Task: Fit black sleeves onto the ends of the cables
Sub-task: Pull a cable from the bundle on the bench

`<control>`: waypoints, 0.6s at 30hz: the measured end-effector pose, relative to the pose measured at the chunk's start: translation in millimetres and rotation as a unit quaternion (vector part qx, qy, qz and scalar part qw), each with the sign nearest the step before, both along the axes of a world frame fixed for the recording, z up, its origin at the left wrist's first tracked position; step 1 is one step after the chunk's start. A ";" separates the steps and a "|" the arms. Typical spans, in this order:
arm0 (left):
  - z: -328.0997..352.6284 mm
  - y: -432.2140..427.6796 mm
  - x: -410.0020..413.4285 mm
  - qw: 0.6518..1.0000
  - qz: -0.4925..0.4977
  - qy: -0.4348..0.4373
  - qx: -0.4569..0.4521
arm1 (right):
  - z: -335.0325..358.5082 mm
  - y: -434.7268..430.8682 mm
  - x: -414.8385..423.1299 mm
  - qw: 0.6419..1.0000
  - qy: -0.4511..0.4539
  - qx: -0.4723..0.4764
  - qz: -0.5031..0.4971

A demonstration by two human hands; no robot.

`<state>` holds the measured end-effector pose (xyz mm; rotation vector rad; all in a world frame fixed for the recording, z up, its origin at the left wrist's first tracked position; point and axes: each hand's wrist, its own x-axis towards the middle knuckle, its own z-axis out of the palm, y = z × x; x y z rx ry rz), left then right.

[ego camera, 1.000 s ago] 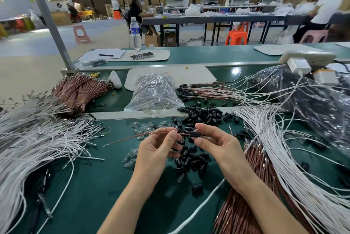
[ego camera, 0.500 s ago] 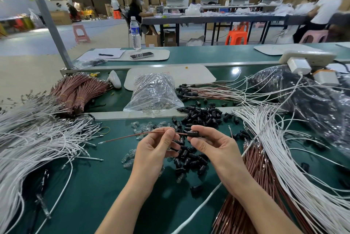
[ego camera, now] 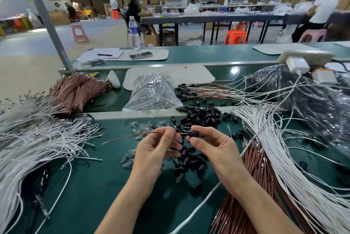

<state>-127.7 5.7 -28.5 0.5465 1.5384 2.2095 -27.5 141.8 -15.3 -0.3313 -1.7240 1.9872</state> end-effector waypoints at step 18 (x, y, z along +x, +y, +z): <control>-7.9 18.1 18.7 0.997 0.005 -0.060 0.049 | -5.6 -6.1 -2.3 1.000 0.023 -0.020 0.001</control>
